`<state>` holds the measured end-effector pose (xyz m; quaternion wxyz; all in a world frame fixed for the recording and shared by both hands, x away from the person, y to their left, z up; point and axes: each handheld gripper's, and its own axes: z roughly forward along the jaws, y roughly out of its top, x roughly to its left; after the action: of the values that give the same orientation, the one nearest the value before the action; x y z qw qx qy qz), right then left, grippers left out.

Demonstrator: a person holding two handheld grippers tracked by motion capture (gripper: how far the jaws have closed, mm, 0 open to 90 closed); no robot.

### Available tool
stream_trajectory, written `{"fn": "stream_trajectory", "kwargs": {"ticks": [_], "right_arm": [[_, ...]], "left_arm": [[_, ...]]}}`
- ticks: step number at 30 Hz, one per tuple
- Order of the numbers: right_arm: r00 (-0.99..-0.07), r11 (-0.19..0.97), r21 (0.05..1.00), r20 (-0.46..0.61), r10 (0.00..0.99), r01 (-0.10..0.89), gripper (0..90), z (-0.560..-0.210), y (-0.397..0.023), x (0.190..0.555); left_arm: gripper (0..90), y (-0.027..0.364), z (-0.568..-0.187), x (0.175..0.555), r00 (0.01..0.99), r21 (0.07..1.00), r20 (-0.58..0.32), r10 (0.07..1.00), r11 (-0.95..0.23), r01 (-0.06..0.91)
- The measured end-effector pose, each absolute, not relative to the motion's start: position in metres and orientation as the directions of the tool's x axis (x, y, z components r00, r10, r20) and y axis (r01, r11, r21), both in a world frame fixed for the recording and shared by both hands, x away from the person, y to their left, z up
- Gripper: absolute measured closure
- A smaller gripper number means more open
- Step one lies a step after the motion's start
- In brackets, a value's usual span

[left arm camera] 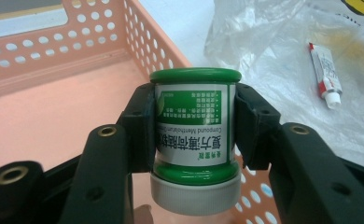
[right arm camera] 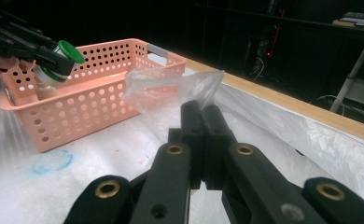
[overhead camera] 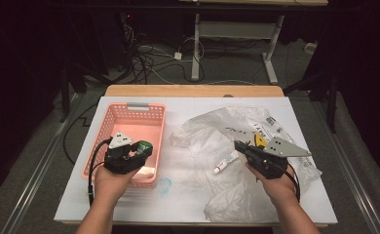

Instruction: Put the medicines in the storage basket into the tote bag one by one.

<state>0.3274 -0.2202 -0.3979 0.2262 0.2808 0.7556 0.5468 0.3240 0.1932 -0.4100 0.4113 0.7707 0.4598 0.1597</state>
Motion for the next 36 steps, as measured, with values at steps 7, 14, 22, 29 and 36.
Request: {"fn": "stream_trajectory", "kwargs": {"ticks": [7,14,22,29,36], "right_arm": [[-0.736,0.240,0.955,-0.038,0.676,0.171,90.0,-0.397,-0.221,0.327],[-0.735,0.232,0.958,-0.034,0.677,0.169,90.0,-0.395,-0.223,0.326],[-0.738,0.233,0.958,-0.035,0.674,0.168,90.0,-0.395,-0.223,0.327],[-0.740,0.236,0.957,-0.038,0.672,0.166,90.0,-0.395,-0.222,0.326],[-0.742,0.233,0.959,-0.038,0.670,0.161,90.0,-0.394,-0.222,0.325]], "left_arm": [[53.5,0.192,-0.411,0.317,0.538,0.800,-0.139,0.831,-0.226,0.556],[53.5,0.184,-0.410,0.314,0.550,0.812,-0.137,0.824,-0.225,0.539],[53.6,0.179,-0.405,0.311,0.563,0.822,-0.144,0.814,-0.218,0.526],[53.5,0.174,-0.398,0.308,0.583,0.833,-0.155,0.798,-0.212,0.511],[53.5,0.165,-0.391,0.303,0.609,0.845,-0.155,0.778,-0.215,0.489]]}}
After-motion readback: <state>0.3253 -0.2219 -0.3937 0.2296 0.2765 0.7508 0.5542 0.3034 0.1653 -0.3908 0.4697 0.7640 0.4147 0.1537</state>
